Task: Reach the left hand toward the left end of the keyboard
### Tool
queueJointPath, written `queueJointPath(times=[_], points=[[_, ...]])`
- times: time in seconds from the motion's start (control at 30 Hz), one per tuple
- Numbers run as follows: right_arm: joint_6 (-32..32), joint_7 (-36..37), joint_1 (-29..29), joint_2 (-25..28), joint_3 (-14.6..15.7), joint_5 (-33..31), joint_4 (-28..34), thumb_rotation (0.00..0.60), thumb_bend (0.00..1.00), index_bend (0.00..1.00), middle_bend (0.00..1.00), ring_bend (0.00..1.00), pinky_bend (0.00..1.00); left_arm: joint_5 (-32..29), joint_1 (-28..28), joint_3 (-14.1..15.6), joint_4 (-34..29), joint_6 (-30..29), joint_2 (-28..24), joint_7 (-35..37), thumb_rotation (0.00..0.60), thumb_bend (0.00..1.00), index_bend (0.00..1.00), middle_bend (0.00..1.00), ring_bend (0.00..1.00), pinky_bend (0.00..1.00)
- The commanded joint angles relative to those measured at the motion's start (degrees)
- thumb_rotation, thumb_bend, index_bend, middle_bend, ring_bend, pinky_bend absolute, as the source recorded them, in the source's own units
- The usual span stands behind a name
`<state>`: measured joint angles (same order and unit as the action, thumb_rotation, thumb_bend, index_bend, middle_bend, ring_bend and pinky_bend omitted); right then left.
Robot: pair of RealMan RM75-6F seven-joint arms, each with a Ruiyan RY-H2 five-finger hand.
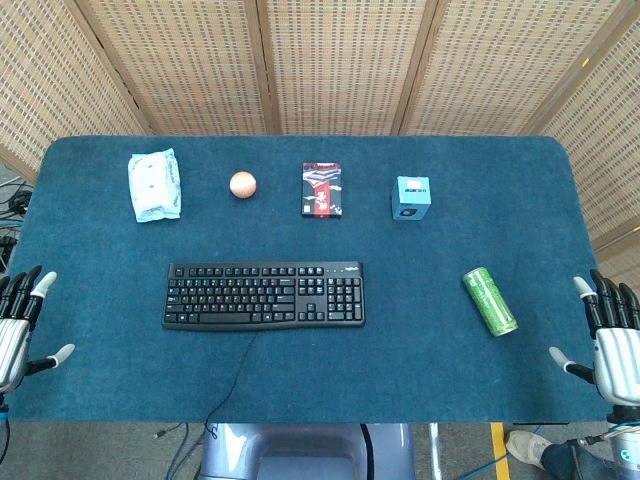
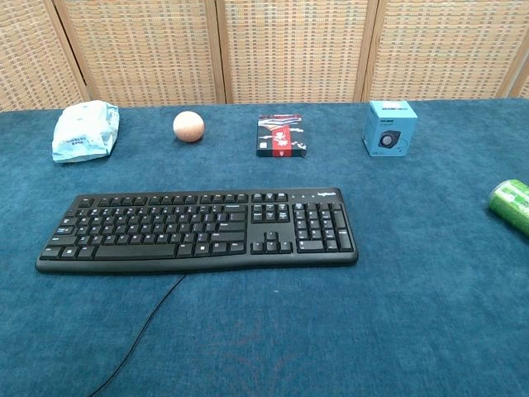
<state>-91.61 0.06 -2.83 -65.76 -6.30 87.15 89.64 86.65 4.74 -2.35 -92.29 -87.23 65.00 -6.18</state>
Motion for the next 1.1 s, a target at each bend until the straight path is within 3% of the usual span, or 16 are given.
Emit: queueJointPath(times=[0.03,0.37,0.4,0.47,0.5,0.53,0.57,0.63,0.7,0.73,0.83,1.1], points=[[-0.15,0.14,0.05,-0.02,-0.13,-0.07,0.05,0.600,0.00,0.00,0.00,0.00,0.00,0.12,-0.07,0.02,-0.05,-0.14,-0.02,-0.01,0.600,0.00,0.00,0.00,0.00,0.00],[-0.19,0.70,0.14,0.25,-0.49,-0.52,0.22,0.600,0.00,0.00,0.00,0.00,0.00,0.03,0.01,0.08,-0.56,0.27,-0.07,-0.06,0.600,0.00,0.00,0.00,0.00,0.00],[-0.11,0.70,0.13,0.28,-0.48,-0.56,0.26,0.600,0.00,0.00,0.00,0.00,0.00,-0.13,-0.03,0.00,-0.63,0.23,0.03,-0.24,0.600,0.00,0.00,0.02,0.04,0.02],[0.02,0.75,0.11,0.31,-0.48,-0.64,0.28,0.600,0.00,0.00,0.00,0.00,0.00,-0.41,-0.04,-0.12,-0.75,0.24,0.28,-0.38,0.600,0.01,0.00,0.18,0.20,0.14],[0.16,0.80,0.10,0.34,-0.47,-0.74,0.32,0.600,0.00,0.00,0.00,0.00,0.00,-0.83,0.02,-0.12,-0.96,0.66,0.53,-0.34,0.600,0.05,0.00,0.34,0.35,0.28],[0.25,0.83,0.10,0.36,-0.46,-0.82,0.32,0.600,0.00,0.00,0.00,0.00,0.00,-1.11,0.11,-0.07,-1.08,1.11,0.65,-0.27,0.600,0.12,0.00,0.51,0.49,0.44],[0.40,0.91,0.08,0.41,-0.47,-0.95,0.31,0.600,0.00,0.00,0.00,0.00,0.00,-1.43,0.31,-0.03,-1.14,1.75,0.85,-0.27,0.600,0.19,0.00,0.60,0.59,0.54],[0.54,1.13,0.06,0.54,-0.60,-1.20,0.38,0.600,0.00,0.00,0.00,0.00,0.00,-1.68,0.98,0.00,-0.75,3.06,1.69,-0.58,0.600,0.41,0.00,0.84,0.82,0.78],[0.48,1.35,0.10,0.66,-0.73,-1.36,0.44,0.600,0.00,0.00,0.00,0.00,0.00,-1.71,1.69,0.49,-1.07,4.93,2.08,-0.78,0.600,0.58,0.00,0.92,0.90,0.88],[0.45,1.38,0.11,0.70,-0.77,-1.39,0.45,0.600,0.00,0.00,0.00,0.00,0.00,-1.97,2.25,0.98,-1.82,6.75,2.00,-0.83,0.600,0.66,0.00,0.94,0.92,0.89],[0.77,1.31,0.04,0.63,-0.69,-1.50,0.35,0.600,0.00,0.00,0.00,0.00,0.00,-3.05,4.47,2.30,-4.73,13.15,0.85,-0.42,0.600,0.76,0.00,0.95,0.93,0.90],[0.88,2.10,0.11,1.04,-0.84,-1.77,0.61,0.600,0.00,0.00,0.00,0.00,0.00,-13.58,13.39,1.85,-9.21,34.03,-2.51,4.18,0.600,0.78,0.00,0.96,0.93,0.90]])
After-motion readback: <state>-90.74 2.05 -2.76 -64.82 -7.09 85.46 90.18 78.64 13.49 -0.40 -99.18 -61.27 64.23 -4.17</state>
